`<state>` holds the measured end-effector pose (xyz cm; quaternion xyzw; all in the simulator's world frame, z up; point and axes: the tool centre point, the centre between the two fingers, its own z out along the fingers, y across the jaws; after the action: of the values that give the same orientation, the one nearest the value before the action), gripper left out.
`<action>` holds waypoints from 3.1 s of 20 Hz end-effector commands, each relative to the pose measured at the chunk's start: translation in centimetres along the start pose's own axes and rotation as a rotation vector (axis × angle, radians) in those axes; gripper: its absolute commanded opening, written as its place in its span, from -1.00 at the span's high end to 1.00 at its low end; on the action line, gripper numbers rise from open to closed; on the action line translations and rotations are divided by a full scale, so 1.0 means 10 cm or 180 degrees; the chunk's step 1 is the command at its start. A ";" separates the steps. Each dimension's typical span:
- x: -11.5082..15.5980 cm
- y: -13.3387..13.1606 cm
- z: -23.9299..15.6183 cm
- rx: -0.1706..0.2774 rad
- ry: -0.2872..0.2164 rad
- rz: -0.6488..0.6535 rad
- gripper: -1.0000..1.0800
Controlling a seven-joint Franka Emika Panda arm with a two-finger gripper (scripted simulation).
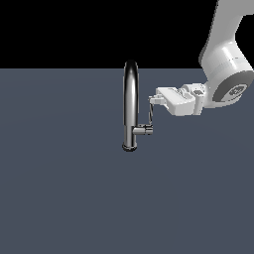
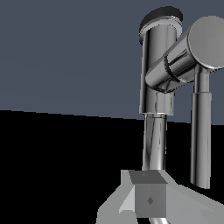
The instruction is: Turn on the faucet by rotating a designated handle.
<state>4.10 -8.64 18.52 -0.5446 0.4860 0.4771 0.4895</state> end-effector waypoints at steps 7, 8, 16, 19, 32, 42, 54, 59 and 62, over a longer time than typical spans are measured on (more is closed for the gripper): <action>0.23 -0.01 0.06 0.0197 -0.0197 0.0185 1.00; 0.23 -0.01 0.07 0.0200 -0.0200 0.0187 1.00; 0.22 0.07 0.07 0.0198 -0.0199 0.0187 1.00; 0.20 0.15 0.08 0.0198 -0.0199 0.0187 1.00; 0.13 0.53 0.10 0.0199 -0.0201 0.0186 1.00; 0.28 0.78 0.09 0.0223 -0.0184 0.0180 1.00; 0.49 1.04 0.09 0.0237 -0.0164 0.0125 1.00; 0.78 1.13 0.15 0.0220 -0.0181 0.0153 1.00; 0.95 1.19 0.18 0.0210 -0.0191 0.0169 1.00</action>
<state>-6.26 -8.64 10.40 -0.5068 0.4956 0.4807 0.5162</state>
